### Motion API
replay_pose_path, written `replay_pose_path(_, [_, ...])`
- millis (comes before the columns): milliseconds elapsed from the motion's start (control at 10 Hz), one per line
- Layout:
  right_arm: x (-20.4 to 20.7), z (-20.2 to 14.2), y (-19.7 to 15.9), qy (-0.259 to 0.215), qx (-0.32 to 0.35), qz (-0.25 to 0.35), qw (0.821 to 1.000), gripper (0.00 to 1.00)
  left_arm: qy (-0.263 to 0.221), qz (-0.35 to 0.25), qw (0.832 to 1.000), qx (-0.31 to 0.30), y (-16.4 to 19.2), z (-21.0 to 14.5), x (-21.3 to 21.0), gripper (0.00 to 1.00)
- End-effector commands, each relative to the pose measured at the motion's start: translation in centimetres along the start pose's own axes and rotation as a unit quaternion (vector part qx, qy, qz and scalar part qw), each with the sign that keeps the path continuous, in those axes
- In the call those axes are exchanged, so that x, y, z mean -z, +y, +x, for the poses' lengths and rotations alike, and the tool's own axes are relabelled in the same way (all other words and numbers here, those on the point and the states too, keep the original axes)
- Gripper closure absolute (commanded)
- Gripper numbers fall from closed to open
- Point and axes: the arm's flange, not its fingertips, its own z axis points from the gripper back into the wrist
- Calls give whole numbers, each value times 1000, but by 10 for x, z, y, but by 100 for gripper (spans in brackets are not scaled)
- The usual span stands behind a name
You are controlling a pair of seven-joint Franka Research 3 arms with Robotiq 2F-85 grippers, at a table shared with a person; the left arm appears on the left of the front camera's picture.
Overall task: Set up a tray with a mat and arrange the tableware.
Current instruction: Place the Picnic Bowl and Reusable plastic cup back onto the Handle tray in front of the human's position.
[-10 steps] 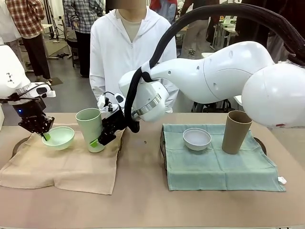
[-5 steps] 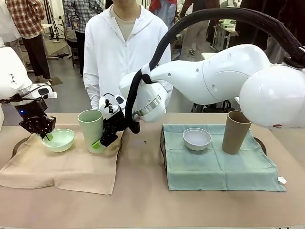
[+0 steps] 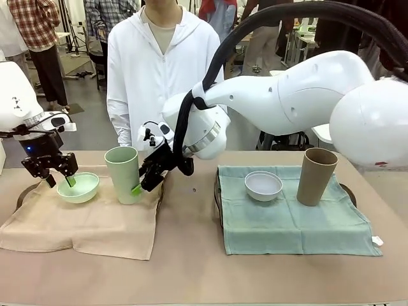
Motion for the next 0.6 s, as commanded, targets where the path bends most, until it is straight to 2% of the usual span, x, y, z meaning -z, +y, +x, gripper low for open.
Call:
replay_pose_path(0, [-27,-7,17,40,53,-4,998,0,7,-2,1000,7,2,-1,-6,25])
replay_pose_path(200, [-53,-10,29,71,125,-7,990,0,7,2,1000,13,2,-7,-15,5])
replay_pose_path(300, [-69,-5,40,71,152,-25,986,0,3,6,1000,22,0,-12,-22,0])
replay_pose_path(500, [-108,21,69,85,229,-63,968,0,-4,31,998,48,-8,-25,-44,0])
